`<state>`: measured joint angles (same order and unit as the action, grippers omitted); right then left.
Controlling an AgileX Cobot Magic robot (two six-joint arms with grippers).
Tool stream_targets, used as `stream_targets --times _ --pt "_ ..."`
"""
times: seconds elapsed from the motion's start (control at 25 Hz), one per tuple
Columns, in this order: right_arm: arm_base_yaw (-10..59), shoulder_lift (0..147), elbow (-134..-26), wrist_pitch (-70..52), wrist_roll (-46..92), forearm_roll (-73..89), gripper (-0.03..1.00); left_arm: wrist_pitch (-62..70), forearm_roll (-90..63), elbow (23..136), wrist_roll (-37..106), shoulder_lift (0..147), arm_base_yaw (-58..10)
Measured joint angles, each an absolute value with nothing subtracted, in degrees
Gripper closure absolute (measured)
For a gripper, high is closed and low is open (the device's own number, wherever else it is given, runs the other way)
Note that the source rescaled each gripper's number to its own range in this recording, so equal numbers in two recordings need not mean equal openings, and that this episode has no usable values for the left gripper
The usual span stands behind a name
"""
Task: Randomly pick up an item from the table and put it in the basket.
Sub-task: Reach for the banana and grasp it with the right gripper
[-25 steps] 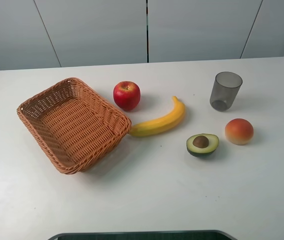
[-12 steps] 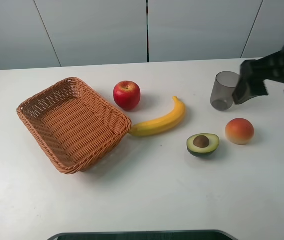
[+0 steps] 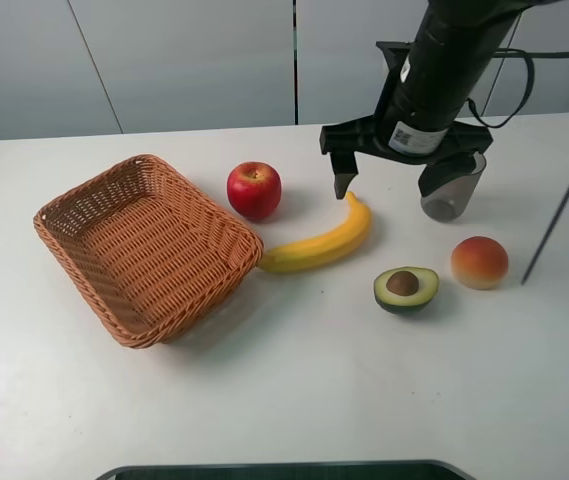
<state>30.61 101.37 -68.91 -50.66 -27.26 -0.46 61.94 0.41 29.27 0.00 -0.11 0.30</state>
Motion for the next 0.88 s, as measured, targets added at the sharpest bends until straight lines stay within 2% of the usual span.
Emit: stream_targets --times 0.36,0.88 --pt "30.61 114.86 -76.18 -47.36 -39.13 -0.46 -0.03 61.94 0.41 29.27 0.00 -0.11 0.30" --pt "30.61 122.72 -76.35 -43.01 -45.39 -0.46 -0.03 61.94 0.41 29.27 0.00 -0.11 0.30"
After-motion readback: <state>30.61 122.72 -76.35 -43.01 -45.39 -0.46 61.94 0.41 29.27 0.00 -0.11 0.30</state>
